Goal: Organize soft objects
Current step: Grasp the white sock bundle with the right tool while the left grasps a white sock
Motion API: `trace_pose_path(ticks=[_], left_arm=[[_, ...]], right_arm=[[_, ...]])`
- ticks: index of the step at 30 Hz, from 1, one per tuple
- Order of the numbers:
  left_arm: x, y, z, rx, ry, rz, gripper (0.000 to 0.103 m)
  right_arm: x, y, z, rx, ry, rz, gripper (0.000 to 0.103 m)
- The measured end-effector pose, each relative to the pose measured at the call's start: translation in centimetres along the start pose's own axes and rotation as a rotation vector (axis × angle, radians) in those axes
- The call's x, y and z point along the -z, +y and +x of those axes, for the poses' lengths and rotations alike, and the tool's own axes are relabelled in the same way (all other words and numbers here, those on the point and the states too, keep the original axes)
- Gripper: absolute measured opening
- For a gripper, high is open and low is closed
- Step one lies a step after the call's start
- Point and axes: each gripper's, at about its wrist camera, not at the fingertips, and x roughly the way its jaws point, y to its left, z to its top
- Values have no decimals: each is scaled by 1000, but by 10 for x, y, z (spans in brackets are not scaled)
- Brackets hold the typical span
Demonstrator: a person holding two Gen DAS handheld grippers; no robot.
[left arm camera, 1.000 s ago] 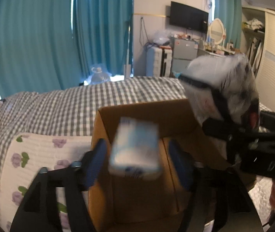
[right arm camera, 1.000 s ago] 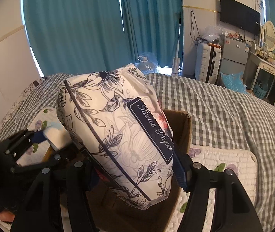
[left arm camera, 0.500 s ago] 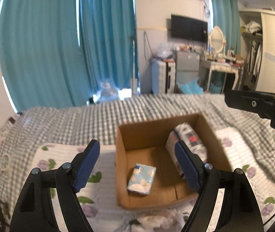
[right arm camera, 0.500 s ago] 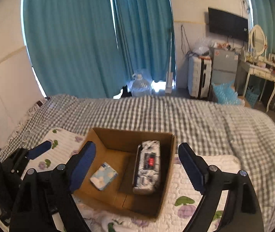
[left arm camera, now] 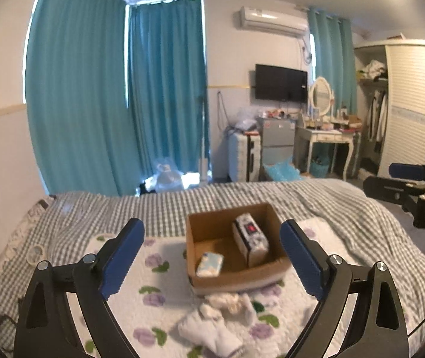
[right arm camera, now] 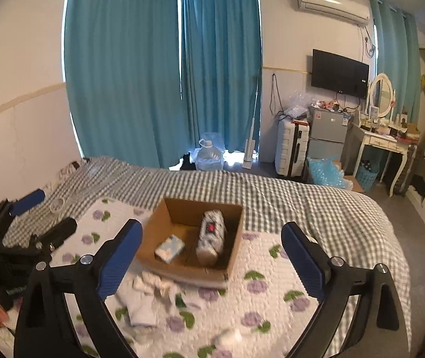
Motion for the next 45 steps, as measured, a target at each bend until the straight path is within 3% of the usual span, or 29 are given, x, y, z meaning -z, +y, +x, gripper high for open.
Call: trace_pose_path(ticks=[7, 19, 25, 30, 32, 34, 38, 42, 45], left_arm=[[56, -13, 5, 7, 102, -9, 94], [188, -32, 75, 13, 434, -77, 94], [226, -42, 92, 12, 522, -78, 94], [247, -41, 101, -31, 553, -90, 93], [256, -38, 105, -62, 567, -110, 93], [262, -35, 107, -63, 564, -138, 93], [263, -40, 109, -79, 529, -111, 92], [261, -38, 113, -78, 518, -114, 78], [260, -37, 112, -66, 513, -107, 55]], right_arm=[[65, -5, 4, 22, 95, 5, 95], [195, -16, 109, 9, 377, 59, 95], [229, -33, 162, 13, 499, 134, 94], [235, -42, 190, 32, 530, 162, 90], [240, -45, 203, 34, 556, 177, 74], [241, -48, 208, 44, 568, 190, 66], [241, -50, 198, 51, 529, 196, 41], [238, -46, 186, 39, 494, 200, 38], [236, -40, 178, 33, 472, 178, 38]])
